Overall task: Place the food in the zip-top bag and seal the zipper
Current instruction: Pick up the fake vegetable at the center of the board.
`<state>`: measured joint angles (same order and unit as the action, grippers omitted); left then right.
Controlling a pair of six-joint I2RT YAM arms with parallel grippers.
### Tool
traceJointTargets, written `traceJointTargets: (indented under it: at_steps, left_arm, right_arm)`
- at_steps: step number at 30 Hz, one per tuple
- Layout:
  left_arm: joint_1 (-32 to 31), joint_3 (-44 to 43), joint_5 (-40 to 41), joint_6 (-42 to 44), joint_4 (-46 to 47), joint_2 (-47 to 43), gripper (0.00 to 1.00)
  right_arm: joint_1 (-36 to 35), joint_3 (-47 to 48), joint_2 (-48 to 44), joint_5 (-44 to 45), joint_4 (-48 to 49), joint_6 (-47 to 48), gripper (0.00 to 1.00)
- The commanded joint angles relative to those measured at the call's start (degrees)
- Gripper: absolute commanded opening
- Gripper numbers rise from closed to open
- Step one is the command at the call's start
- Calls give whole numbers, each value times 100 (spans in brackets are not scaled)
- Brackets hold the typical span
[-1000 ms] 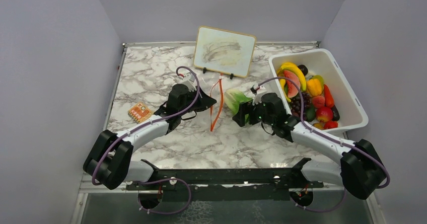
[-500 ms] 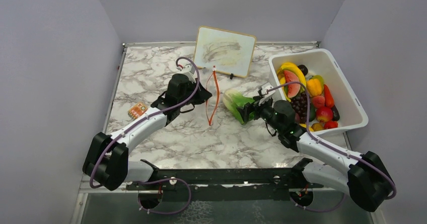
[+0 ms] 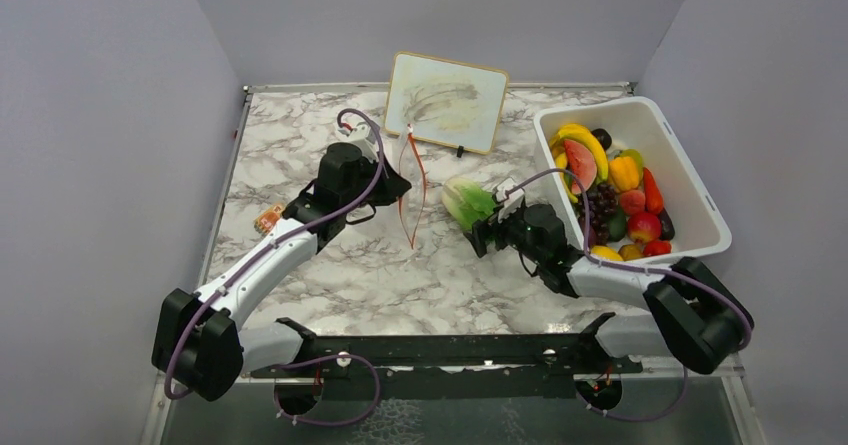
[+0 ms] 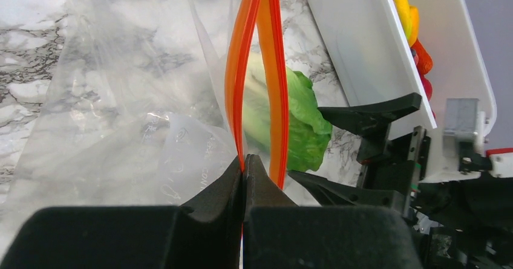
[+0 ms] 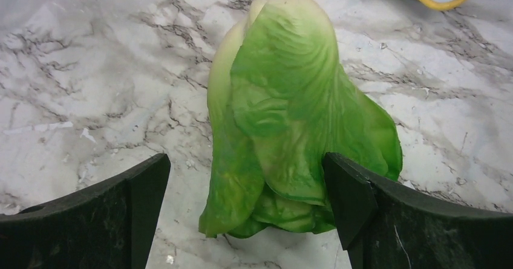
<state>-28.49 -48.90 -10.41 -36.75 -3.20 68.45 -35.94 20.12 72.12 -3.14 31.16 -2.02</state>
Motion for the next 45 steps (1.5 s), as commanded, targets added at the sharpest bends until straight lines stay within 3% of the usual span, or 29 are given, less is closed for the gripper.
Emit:
traceJointTargets:
  at_steps: [1, 5, 6, 7, 8, 14, 20, 25, 30, 35, 45]
  left_arm:
    - [113, -108, -473, -102, -192, -209, 0]
    - [203, -252, -437, 97, -479, -294, 0]
    - [233, -278, -442, 161, -538, -308, 0]
    - [260, -285, -456, 225, -576, -332, 0]
    - [269, -274, -477, 278, -569, -365, 0]
    - [283, 50, -688, 912, 171, -558, 0]
    - [251, 70, -252, 2207, 558, -657, 0]
    - [152, -151, 15, 3012, 630, -581, 0]
    - [-60, -56, -170, 3622, 883, -476, 0]
    - [-173, 104, -554, 3872, 1156, -564, 0]
    - [-333, 167, -707, 4559, 751, -894, 0]
  right_arm:
    - [-13, 142, 771, -117, 771, 324, 97]
    - [-18, 201, 1111, 87, 1105, 369, 86]
    - [-16, 197, 1051, 111, 1121, 368, 77]
    - [-18, 182, 864, 101, 1103, 364, 57]
    - [-18, 141, 670, 65, 1100, 349, 44]
    - [-18, 55, -891, -260, 352, -23, 2]
    - [-18, 1010, -2145, -737, -1911, -553, 1]
    - [-18, 2091, -2602, -1293, -3665, -1180, 1]
    - [-18, 2274, -2744, -2408, -3428, -1939, 1]
    - [-18, 2106, -2422, -2582, -2652, -2644, 1]
    - [-14, 1600, -1929, -789, -1917, -3172, 1]
